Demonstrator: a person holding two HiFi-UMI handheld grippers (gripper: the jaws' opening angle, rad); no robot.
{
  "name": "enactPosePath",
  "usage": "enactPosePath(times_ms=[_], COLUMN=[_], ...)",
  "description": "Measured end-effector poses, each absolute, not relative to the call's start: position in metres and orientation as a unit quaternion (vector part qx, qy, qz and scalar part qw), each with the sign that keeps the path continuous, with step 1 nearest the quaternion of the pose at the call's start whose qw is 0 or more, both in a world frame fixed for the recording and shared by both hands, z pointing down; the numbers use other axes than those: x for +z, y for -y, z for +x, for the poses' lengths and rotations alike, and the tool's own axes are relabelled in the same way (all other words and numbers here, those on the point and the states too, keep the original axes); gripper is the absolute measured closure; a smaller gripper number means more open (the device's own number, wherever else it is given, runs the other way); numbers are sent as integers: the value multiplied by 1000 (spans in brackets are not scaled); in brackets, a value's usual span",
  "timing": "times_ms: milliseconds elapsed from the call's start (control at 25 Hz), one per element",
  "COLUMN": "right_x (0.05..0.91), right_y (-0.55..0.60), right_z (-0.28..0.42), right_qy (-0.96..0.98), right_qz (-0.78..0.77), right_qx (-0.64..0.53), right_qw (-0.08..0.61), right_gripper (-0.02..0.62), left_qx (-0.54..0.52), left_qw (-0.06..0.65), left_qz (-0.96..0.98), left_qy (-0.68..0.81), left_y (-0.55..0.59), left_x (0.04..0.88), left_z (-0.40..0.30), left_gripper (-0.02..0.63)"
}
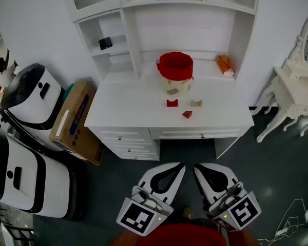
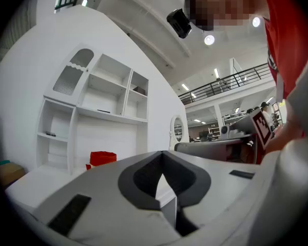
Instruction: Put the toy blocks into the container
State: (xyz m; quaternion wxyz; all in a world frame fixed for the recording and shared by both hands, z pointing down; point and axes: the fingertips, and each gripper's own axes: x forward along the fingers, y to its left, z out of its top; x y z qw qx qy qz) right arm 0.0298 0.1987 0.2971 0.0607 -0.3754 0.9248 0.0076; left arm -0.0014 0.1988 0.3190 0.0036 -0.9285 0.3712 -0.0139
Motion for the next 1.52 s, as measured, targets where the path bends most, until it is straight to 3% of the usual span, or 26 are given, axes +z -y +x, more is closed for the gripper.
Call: enactPosePath(times_ms=[1040, 1520], right_x=[301, 330], right_y=[-181, -127], right_z=[16, 2], right_qy=[-922, -900], right_qz=[-382, -435], right_qx=[2, -17], right_qw=[62, 23], right_gripper=[589, 568], left_qx=[-16, 3], left_qw=[-1, -4], left_qz=[-922, -932], left_qy=[-386, -362], left_y=[-178, -124], left_x=[325, 339], left_z=[-21, -43], left_gripper=[589, 589])
